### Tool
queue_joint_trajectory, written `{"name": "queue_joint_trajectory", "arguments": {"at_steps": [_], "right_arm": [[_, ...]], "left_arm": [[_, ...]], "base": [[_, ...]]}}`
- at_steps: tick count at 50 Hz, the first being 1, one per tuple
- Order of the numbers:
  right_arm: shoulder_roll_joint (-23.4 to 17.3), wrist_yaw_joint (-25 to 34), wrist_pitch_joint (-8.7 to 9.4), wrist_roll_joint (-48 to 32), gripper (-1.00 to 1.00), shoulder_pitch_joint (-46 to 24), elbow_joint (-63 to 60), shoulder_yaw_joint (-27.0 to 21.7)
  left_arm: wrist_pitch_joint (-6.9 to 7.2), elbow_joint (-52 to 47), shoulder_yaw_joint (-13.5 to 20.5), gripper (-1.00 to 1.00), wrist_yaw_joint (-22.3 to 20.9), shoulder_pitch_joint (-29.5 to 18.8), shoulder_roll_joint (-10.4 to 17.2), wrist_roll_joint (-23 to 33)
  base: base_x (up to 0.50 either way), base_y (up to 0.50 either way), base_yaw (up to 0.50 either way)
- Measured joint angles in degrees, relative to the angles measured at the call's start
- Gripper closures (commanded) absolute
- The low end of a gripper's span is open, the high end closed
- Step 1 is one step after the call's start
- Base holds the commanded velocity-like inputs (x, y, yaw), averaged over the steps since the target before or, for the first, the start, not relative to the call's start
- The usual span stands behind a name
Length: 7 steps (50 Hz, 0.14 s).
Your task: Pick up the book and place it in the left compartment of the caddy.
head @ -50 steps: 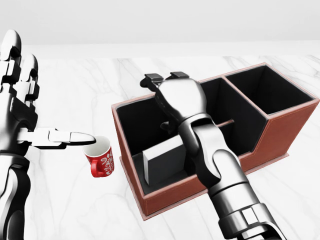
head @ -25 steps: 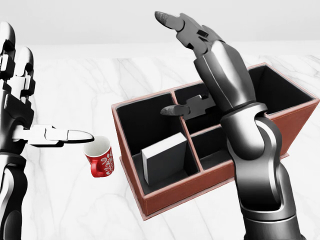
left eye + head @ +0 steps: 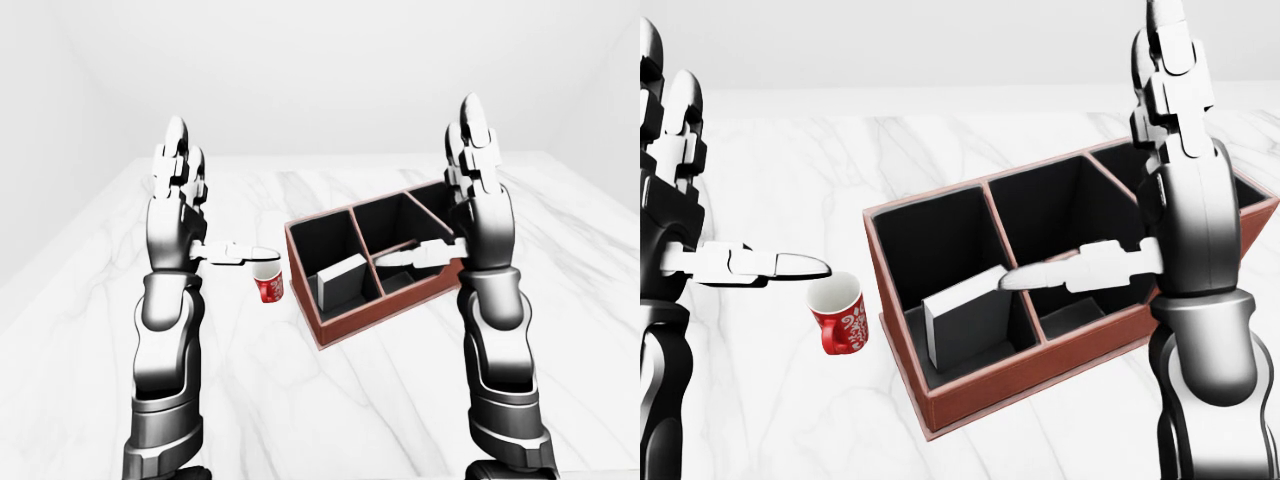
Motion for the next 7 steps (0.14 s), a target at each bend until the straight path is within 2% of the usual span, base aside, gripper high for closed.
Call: {"name": "queue_joint_trajectory", "arguments": {"at_steps": [7], "right_arm": [[0.0,-0.4,-0.8,3.6,-1.0,2.3,-1.4,-0.5]], "left_arm": [[0.0,-0.6,-0.2,-1.0,0.0,0.1,-0.2,0.2]], "base": [[0.0,0.0,0.0]]}}
